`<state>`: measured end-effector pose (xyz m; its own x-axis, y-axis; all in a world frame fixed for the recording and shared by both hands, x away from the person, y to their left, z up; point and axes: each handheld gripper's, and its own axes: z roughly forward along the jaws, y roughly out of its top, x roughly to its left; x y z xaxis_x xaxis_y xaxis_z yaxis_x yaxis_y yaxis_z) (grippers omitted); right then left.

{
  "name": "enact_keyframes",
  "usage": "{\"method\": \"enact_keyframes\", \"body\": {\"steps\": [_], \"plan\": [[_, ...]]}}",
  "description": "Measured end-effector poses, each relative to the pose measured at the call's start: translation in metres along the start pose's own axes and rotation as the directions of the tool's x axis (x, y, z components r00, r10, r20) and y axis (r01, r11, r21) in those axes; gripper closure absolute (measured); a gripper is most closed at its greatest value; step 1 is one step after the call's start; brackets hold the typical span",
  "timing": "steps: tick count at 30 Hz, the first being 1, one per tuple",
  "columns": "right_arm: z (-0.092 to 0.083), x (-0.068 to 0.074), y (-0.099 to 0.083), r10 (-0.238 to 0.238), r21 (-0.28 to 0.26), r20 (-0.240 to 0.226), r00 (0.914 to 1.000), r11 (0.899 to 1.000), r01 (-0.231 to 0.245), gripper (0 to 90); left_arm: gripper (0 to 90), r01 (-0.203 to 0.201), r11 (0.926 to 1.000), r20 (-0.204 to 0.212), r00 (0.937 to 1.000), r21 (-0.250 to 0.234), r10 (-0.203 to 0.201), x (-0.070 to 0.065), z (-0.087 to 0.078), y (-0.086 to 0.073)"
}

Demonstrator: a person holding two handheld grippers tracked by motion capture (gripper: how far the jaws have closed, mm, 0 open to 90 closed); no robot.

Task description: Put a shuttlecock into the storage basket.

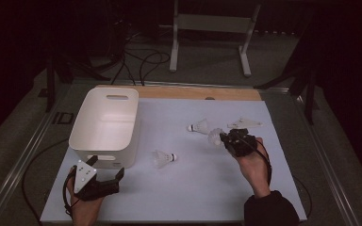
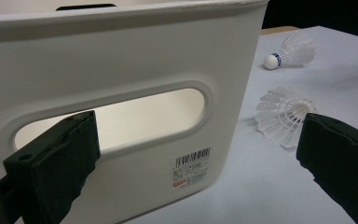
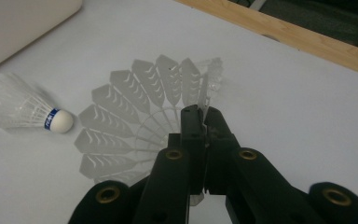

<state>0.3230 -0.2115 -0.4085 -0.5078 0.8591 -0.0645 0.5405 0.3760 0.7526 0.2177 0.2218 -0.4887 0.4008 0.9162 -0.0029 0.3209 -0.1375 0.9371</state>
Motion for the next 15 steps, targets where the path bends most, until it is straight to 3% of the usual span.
{"method": "enact_keyframes", "body": {"steps": [15], "plan": [[0.003, 0.007, 0.013, -0.011, -0.014, -0.017, 0.9998, 1.000, 0.011, 88.7, 0.0, -0.001, 1.0000, -0.001, 1.0000, 0.000, 0.001, -0.001, -0.001, 0.000]]}}
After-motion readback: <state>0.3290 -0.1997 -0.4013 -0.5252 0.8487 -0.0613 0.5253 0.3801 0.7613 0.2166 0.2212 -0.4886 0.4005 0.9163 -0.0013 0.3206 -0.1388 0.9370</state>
